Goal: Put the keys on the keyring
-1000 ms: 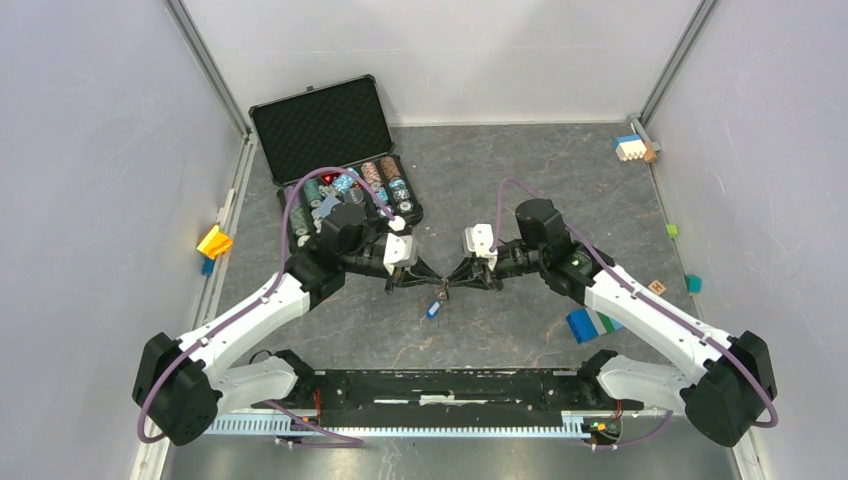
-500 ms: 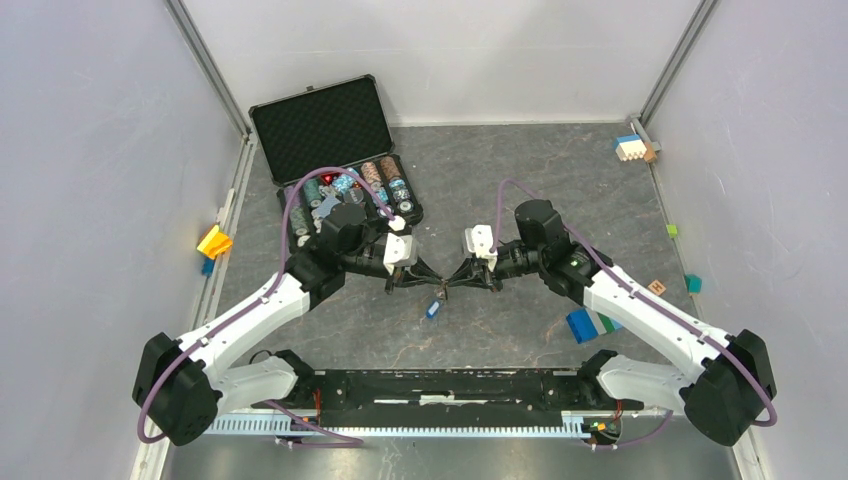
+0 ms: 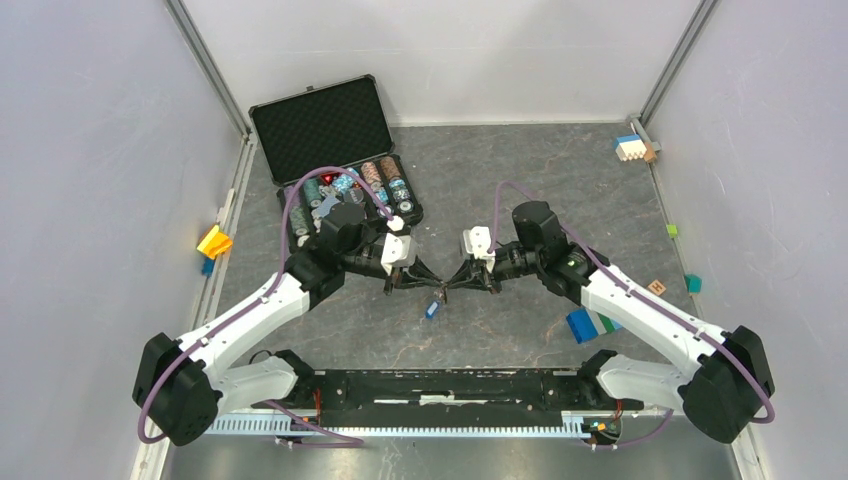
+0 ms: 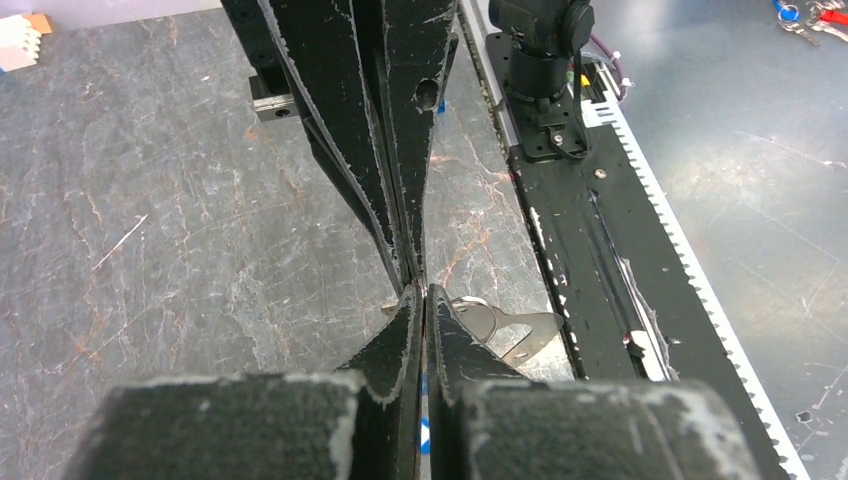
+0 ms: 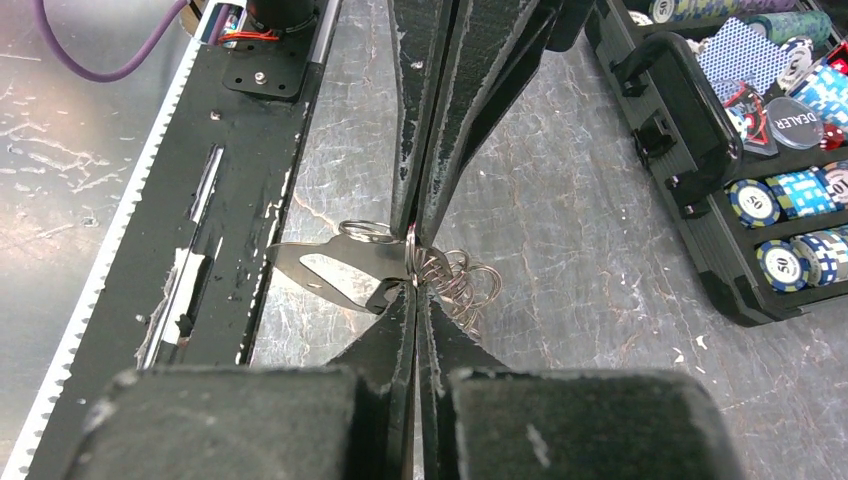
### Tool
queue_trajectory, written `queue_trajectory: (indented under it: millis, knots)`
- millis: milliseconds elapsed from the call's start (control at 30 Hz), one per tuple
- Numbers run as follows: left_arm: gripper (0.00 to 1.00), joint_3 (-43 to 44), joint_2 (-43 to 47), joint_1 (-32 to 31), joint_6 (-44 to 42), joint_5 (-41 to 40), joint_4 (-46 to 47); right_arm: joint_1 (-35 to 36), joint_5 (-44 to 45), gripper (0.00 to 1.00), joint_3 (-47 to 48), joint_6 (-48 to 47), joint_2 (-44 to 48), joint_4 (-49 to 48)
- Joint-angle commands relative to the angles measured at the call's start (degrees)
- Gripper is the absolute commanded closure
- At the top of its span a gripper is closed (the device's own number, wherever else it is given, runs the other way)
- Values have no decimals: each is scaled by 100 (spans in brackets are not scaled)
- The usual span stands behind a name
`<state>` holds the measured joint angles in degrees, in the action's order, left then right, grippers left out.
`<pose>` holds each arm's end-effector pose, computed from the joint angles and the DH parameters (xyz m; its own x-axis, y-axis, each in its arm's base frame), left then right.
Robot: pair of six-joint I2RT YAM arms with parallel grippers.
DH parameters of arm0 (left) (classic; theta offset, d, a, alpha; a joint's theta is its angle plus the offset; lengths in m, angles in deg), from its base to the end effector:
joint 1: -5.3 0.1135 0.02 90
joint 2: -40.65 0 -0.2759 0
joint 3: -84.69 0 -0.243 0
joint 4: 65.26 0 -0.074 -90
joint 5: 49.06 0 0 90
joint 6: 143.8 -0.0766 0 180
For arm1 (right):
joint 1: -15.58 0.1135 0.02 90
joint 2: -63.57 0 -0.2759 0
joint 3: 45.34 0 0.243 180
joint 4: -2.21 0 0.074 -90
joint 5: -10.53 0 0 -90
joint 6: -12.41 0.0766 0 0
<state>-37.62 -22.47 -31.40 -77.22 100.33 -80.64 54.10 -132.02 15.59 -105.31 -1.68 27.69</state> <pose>0.1553 -0.1980 0.2964 0.1160 0.1660 -0.9793 0.9843 -0.1510 0.0910 0.1588 0.2042 0.2858 0.0827 -0.2957 -0.9517 -0.9932 -0.1026 -0.0544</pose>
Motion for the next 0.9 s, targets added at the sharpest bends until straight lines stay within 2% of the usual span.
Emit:
queue_trajectory:
  millis: [0, 333, 467, 700, 867]
  knots:
    - [98, 4, 147, 1, 210, 469, 387, -3, -16, 99, -49, 30, -28, -186]
    - [98, -13, 95, 6, 338, 591, 531, 3, -148, 93, -31, 151, -75, -276]
    - [98, -19, 69, -1, 357, 591, 565, 28, -176, 84, -6, 188, -95, -301]
    - [98, -72, 84, 6, 345, 569, 583, 23, 5, 62, 4, 13, 133, -156]
    - [98, -101, 98, 30, 345, 524, 611, 14, 22, 58, 21, -235, 483, 10]
